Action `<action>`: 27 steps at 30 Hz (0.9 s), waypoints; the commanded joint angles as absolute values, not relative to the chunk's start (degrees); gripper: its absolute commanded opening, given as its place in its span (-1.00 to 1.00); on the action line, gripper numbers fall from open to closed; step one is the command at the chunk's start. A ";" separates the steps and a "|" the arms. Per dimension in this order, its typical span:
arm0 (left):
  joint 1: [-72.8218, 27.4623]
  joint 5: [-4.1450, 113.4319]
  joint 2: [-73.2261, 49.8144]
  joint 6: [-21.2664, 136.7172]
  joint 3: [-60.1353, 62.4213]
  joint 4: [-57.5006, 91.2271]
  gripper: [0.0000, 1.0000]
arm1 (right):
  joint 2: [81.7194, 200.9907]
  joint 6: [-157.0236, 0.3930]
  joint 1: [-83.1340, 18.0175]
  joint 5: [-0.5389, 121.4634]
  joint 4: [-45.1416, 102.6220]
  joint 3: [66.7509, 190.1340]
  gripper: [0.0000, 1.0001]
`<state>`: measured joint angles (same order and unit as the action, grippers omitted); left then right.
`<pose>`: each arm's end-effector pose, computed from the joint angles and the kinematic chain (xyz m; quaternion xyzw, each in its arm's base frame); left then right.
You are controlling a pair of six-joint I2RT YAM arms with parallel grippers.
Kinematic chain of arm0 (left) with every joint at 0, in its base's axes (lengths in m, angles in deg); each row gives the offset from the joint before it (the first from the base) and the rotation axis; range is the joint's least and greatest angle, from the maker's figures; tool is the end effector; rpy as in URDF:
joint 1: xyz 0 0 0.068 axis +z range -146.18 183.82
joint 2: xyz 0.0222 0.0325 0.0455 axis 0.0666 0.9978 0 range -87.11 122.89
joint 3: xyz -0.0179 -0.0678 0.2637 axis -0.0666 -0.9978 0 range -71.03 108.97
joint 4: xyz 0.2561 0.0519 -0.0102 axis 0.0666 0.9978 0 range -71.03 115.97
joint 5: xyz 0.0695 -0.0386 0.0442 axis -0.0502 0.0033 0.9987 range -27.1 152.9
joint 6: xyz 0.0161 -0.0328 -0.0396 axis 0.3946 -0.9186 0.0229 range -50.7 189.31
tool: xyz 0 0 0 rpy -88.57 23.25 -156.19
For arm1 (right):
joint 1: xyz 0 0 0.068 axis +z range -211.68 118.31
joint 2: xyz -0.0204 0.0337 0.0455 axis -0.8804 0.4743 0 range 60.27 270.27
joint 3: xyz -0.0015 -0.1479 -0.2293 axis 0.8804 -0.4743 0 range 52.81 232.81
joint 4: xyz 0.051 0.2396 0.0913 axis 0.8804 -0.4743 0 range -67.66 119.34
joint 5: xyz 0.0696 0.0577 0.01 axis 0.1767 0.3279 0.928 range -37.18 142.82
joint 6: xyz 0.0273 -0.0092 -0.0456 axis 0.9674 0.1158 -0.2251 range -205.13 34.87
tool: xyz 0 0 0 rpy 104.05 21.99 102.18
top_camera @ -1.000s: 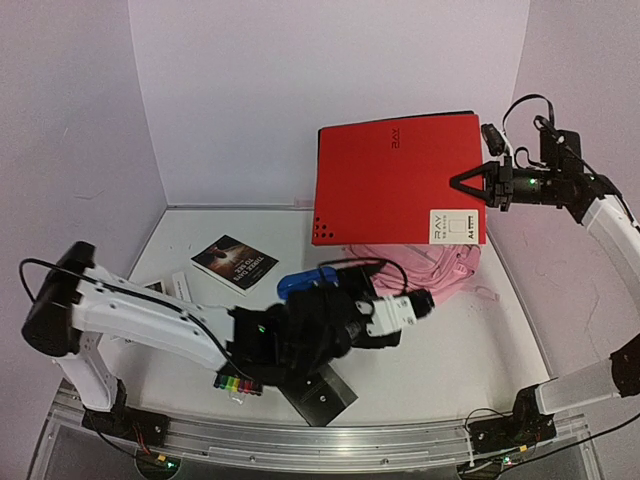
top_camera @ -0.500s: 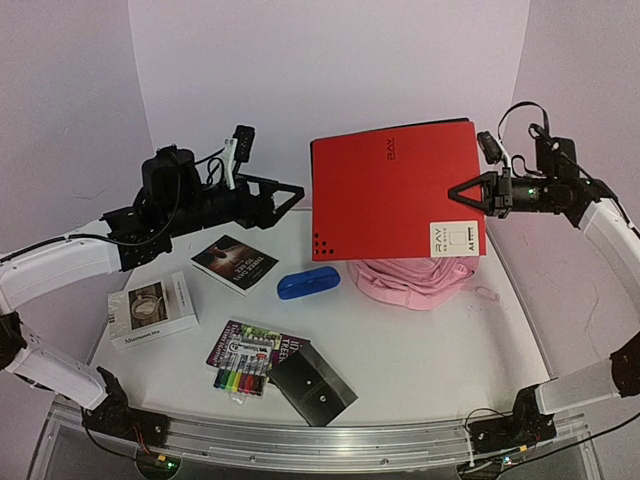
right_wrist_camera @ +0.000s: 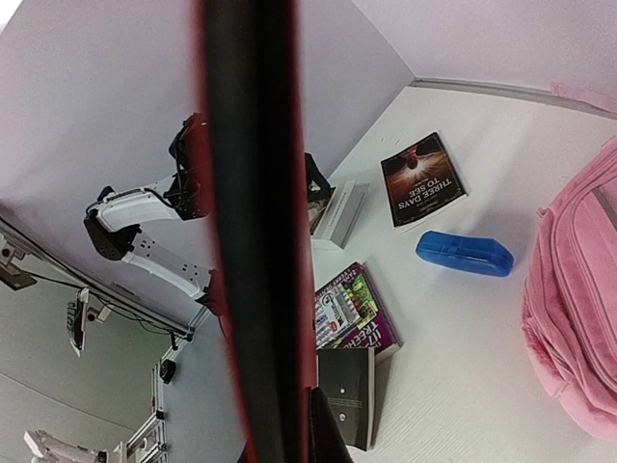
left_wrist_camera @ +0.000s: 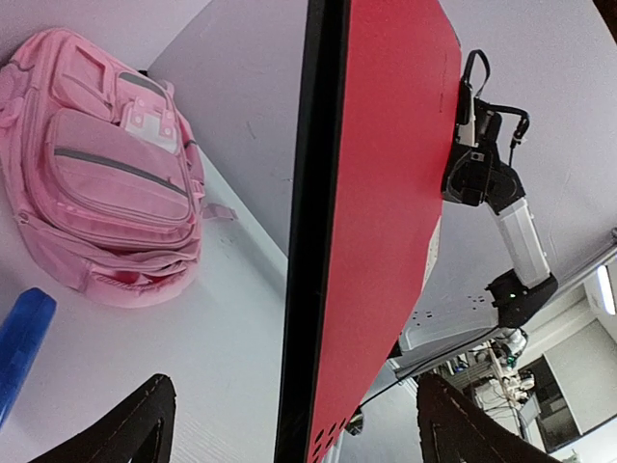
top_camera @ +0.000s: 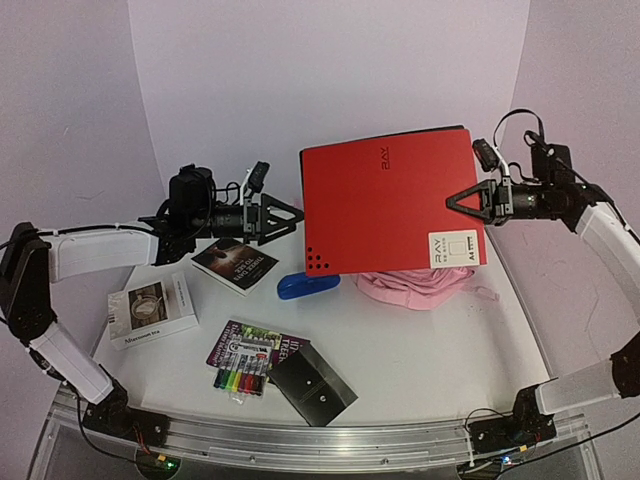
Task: Pack the student bag
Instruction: Pick up the files from the center of the board.
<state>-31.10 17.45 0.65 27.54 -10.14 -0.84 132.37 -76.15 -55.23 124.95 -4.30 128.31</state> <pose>0.2755 -0.2232 0.3080 0.2141 0.7052 -0.6060 0.2994 0.2479 0.0621 0.3964 -0.2778 0.7072 0.5599 0.3306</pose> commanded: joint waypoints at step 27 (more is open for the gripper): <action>-31.24 9.01 5.04 4.73 -19.32 -44.65 -1.00 | 141.43 -78.98 -50.44 102.70 -1.87 135.30 0.58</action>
